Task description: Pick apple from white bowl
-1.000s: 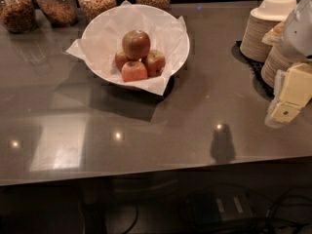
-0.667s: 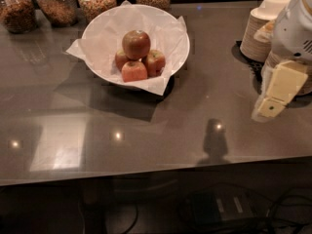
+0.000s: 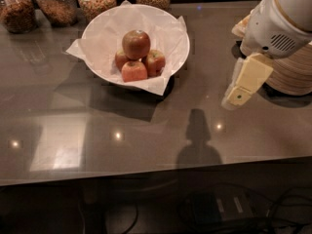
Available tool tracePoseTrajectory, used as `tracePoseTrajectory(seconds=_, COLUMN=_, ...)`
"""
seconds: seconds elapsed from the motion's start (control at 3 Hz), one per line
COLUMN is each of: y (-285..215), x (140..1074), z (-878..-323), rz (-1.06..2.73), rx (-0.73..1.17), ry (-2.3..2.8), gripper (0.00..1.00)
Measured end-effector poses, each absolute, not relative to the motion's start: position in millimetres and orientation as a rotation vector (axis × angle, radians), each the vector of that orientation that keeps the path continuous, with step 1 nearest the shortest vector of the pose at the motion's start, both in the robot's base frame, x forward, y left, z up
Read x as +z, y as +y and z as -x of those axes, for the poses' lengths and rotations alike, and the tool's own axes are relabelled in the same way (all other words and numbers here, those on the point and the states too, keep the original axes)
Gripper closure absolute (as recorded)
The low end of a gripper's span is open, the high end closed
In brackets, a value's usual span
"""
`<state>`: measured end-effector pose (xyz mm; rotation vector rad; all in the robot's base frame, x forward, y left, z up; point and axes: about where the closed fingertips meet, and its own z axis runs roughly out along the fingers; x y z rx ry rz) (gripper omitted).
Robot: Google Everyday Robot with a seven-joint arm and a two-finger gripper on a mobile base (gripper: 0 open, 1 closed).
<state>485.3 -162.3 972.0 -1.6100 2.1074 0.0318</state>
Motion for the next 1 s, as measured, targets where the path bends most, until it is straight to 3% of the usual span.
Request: tracePoseTrajectory(seconds=1.0, y=-91.9, x=964.1, z=-562.6, rz=1.481, rx=0.134, ry=2.042, gripper=0.0)
